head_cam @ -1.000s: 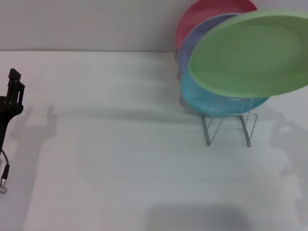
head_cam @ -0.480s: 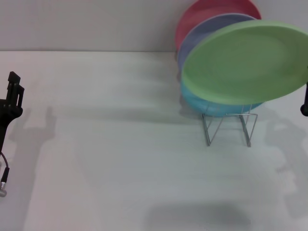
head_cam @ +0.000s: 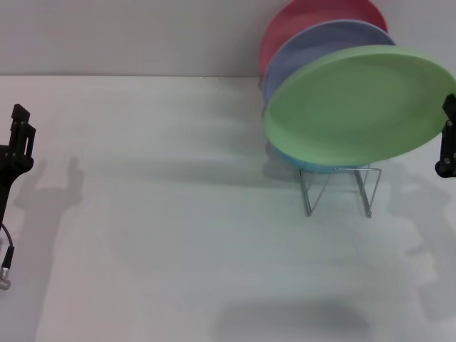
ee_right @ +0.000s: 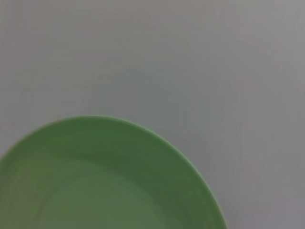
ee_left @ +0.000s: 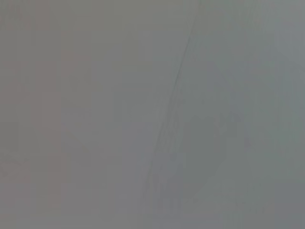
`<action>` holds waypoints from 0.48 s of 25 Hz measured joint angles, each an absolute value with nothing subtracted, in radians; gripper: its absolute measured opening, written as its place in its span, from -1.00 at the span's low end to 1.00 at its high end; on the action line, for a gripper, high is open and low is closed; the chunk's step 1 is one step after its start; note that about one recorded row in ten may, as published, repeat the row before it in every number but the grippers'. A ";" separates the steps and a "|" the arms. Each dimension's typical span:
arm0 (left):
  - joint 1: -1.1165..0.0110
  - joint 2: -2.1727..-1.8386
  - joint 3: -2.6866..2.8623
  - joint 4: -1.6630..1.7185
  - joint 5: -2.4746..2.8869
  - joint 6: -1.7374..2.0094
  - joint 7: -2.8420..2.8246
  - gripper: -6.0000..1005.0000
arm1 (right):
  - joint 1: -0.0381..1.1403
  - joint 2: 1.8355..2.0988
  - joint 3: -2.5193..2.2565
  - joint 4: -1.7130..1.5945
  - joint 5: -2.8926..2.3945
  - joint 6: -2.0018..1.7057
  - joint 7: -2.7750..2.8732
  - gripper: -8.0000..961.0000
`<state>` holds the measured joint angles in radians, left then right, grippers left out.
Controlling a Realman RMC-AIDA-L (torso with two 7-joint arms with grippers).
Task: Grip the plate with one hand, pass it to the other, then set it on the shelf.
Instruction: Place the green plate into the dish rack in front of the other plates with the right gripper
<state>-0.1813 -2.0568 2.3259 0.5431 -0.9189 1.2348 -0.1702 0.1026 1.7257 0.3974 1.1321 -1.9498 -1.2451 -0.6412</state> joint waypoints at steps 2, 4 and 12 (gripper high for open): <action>-0.183 -2.057 2.326 0.543 -0.919 1.235 -0.170 0.30 | 0.100 1.726 0.398 1.128 -1.950 -1.241 -0.641 -0.93; -0.183 -2.057 2.325 0.543 -0.919 1.234 -0.170 0.30 | 0.094 1.730 0.404 1.118 -1.949 -1.238 -0.641 -0.93; -0.188 -2.053 2.325 0.543 -0.919 1.226 -0.170 0.31 | 0.082 1.740 0.410 1.098 -1.943 -1.221 -0.641 -0.93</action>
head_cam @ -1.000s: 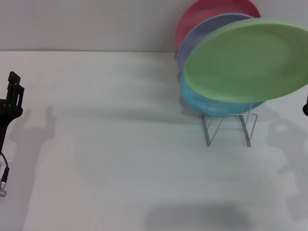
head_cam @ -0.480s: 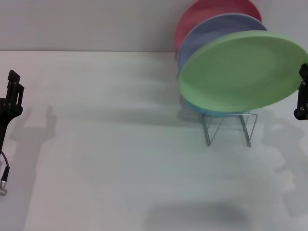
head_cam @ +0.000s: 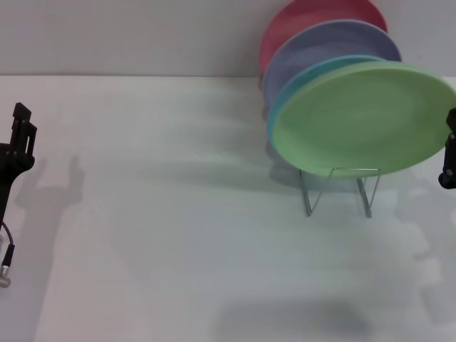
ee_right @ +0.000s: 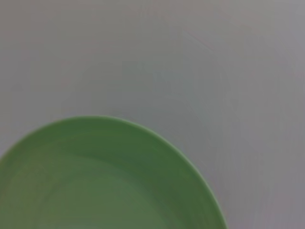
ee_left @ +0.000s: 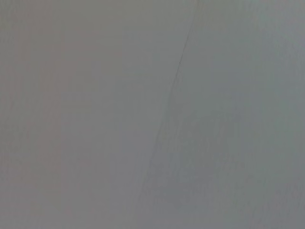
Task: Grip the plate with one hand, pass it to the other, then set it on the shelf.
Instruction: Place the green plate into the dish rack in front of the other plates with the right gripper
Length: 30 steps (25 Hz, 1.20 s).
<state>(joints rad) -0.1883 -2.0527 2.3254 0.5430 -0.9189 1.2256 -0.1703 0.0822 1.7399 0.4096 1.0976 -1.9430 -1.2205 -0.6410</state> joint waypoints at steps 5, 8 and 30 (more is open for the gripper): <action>-0.189 -2.051 2.325 0.543 -0.919 1.224 -0.172 0.32 | 0.079 1.743 0.411 1.086 -1.942 -1.209 -0.639 -0.93; -0.189 -2.050 2.325 0.543 -0.919 1.224 -0.172 0.33 | 0.074 1.749 0.411 1.076 -1.942 -1.208 -0.637 -0.93; -0.185 -2.050 2.325 0.541 -0.919 1.224 -0.181 0.36 | 0.087 1.819 0.419 0.948 -1.950 -1.199 -0.601 -0.93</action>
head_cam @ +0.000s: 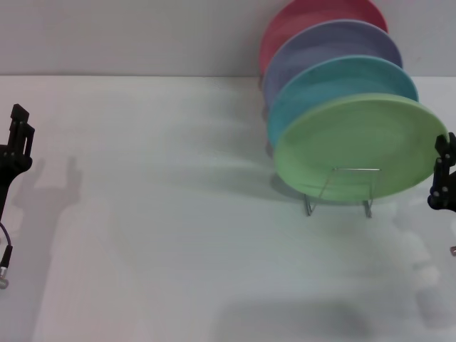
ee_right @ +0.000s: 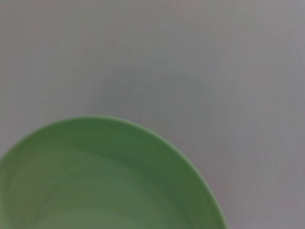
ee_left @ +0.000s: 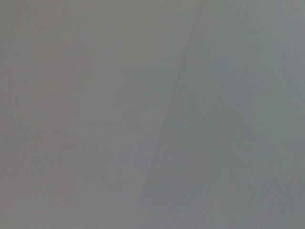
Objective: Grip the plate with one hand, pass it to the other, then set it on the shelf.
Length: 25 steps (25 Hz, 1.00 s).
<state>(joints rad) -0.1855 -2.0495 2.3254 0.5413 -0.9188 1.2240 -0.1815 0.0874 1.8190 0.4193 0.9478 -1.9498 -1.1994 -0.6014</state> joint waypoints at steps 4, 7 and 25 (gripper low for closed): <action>-0.186 -2.049 2.325 0.541 -0.919 1.226 -0.183 0.37 | 0.092 1.820 0.420 0.915 -1.987 -1.203 -0.501 -0.92; -0.186 -2.048 2.325 0.542 -0.919 1.227 -0.183 0.37 | 0.100 1.820 0.423 0.884 -1.998 -1.205 -0.442 -0.92; -0.190 -2.039 2.319 0.541 -0.919 1.232 -0.184 0.40 | 0.022 1.876 0.425 0.835 -2.089 -1.548 -0.325 -0.58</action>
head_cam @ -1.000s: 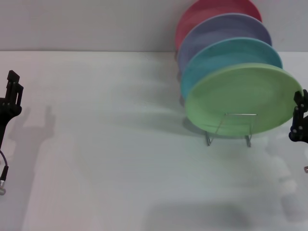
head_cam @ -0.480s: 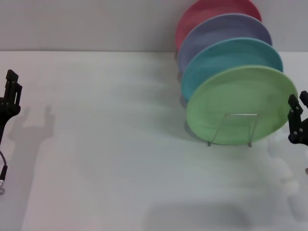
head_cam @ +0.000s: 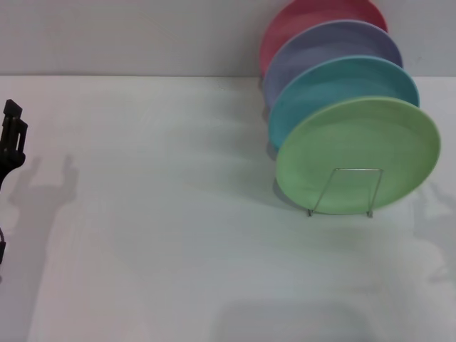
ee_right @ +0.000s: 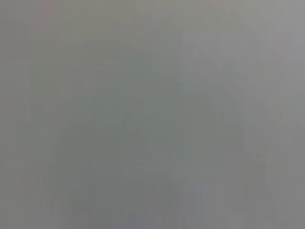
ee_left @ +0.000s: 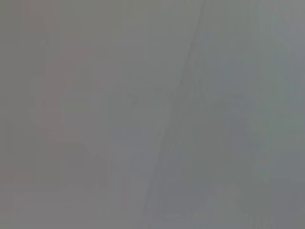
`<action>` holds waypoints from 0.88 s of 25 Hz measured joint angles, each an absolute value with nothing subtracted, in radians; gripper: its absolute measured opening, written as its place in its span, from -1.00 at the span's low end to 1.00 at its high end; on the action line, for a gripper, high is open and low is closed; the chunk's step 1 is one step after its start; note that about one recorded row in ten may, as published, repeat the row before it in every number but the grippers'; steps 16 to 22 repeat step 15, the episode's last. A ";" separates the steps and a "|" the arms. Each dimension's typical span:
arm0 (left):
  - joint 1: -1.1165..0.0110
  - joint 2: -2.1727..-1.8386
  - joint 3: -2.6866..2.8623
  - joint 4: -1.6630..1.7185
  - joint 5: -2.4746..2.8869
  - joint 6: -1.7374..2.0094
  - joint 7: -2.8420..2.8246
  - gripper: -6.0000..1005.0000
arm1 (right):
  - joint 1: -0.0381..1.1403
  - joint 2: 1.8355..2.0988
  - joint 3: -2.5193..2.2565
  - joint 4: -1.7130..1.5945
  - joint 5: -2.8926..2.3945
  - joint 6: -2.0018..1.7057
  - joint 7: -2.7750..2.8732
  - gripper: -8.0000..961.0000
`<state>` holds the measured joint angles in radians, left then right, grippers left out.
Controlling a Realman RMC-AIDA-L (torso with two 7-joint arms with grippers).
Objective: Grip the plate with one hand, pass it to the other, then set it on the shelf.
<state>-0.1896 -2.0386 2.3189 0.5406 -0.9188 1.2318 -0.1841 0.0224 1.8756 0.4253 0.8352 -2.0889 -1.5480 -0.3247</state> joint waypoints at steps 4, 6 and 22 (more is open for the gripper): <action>-0.195 -2.038 2.314 0.534 -0.918 1.233 -0.180 0.41 | 0.025 1.898 0.469 0.727 -2.089 -1.695 -0.052 -0.50; -0.215 -2.042 2.301 0.493 -0.855 1.263 -0.171 0.41 | 0.045 1.918 0.518 0.618 -2.087 -1.749 0.128 -0.46; -0.273 -2.057 2.226 0.388 -0.758 1.312 -0.168 0.43 | 0.210 2.080 0.825 0.040 -2.081 -1.855 0.509 -0.35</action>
